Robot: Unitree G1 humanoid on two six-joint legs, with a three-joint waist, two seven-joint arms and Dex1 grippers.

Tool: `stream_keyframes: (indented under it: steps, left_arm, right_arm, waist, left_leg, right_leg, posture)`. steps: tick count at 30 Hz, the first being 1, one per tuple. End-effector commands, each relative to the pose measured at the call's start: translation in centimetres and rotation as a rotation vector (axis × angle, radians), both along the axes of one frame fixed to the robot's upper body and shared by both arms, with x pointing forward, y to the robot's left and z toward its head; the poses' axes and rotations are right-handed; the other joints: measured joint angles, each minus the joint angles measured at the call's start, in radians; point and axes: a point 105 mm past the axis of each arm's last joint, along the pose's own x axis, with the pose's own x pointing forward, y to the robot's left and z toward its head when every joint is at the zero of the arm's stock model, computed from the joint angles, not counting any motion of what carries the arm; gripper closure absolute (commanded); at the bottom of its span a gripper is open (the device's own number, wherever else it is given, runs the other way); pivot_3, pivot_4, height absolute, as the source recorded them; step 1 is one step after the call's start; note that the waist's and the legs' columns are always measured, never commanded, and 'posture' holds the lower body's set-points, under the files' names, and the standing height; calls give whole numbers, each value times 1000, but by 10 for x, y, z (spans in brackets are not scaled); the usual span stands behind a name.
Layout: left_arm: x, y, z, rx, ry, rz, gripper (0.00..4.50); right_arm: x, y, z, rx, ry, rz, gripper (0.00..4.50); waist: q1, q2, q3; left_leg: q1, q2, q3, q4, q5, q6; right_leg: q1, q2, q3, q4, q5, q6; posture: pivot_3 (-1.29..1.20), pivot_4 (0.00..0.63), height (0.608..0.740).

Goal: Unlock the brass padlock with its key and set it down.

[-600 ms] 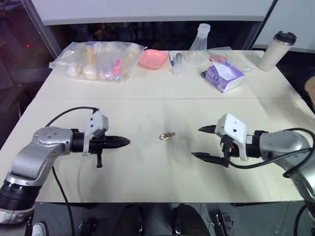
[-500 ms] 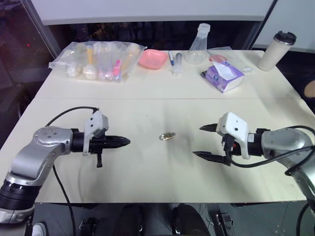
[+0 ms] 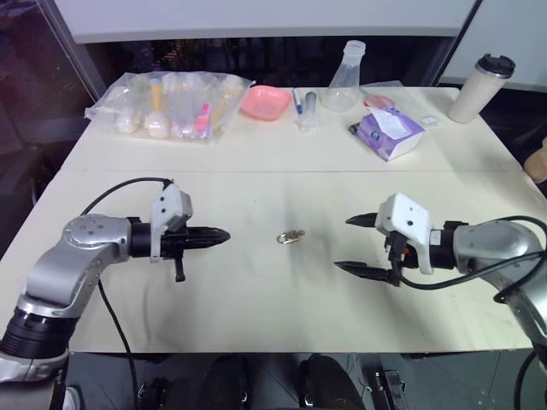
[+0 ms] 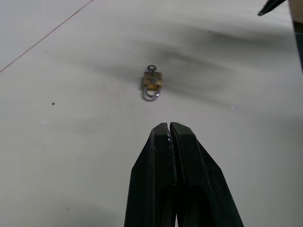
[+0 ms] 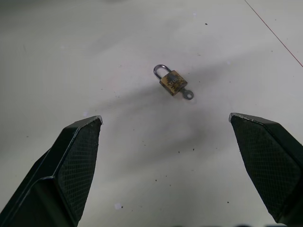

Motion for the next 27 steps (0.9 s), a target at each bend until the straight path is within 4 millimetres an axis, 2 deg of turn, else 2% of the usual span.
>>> stream_keyframes:
  steps: [1, 3, 10, 14, 17, 18, 21, 25, 27]
  left_arm:
    - [-1, -7, 8, 0, -38, -17, 4500]
    - [0, -10, 6, -2, -35, -16, 4500]
    - [4, -22, -22, 35, -46, -5, 4500]
    - [17, -39, -41, 13, -43, 37, 4500]
    - [26, -75, -65, 7, -37, -7, 3670]
    - [28, -82, -69, 12, -47, -13, 3138]
    - [39, -99, -69, 9, -91, -15, 1768]
    - [50, -111, -66, 8, -129, -5, 26]
    - [53, -114, -67, 13, -137, -1, 26]
  right_arm:
    - [0, 2, 10, -13, -52, 21, 29]
    - [0, 2, 10, -13, -51, 21, 29]
    - [0, 3, 10, -16, -59, 16, 29]
    - [0, 3, 9, -15, -59, 12, 29]
    - [0, 4, 9, -12, -67, 1, 0]
    - [-1, 4, 9, -10, -68, -2, 0]
    - [-2, 4, 9, -11, -74, -18, 0]
    - [-6, 2, 8, -10, -78, -43, 0]
    - [-7, 2, 8, -9, -80, -53, 0]
  waist:
    - [-1, 0, 0]
    - [-1, 0, 0]
    - [1, 0, 0]
    - [2, 0, 0]
    - [10, 0, 0]
    - [14, 0, 0]
    - [22, 0, 0]
    - [23, 0, 0]
    - [23, 0, 0]
  left_leg:
    - [0, 0, 0, 0, 0, 0]
    - [0, 0, 0, 0, 0, 0]
    - [0, 0, 0, 0, 0, 0]
    - [0, -1, 0, 1, 0, 0]
    - [0, -1, 0, 2, 0, 1]
    - [0, -1, 0, 3, 0, 1]
    - [0, -1, 0, 3, -1, 2]
    - [0, 0, 0, 3, -1, 2]
    - [0, 0, 0, 3, -1, 2]
  right_leg:
    - [0, 0, 0, 0, 0, 0]
    - [0, 0, 0, 0, 0, 0]
    - [0, 0, 0, 0, 0, 0]
    - [1, 0, 0, 0, 0, 0]
    - [2, 1, -1, 0, 0, 1]
    - [2, 1, -1, 0, 0, 1]
    - [1, 2, -1, 0, 1, 1]
    - [1, 2, -1, 1, 1, 1]
    - [1, 2, -1, 1, 1, 1]
  posture:
    - [0, 150, 715]
    - [0, 150, 715]
    - [0, 150, 715]
    - [0, 150, 715]
    - [0, 150, 715]
    - [0, 150, 715]
    - [0, 150, 715]
    - [0, 150, 715]
    - [0, 150, 715]
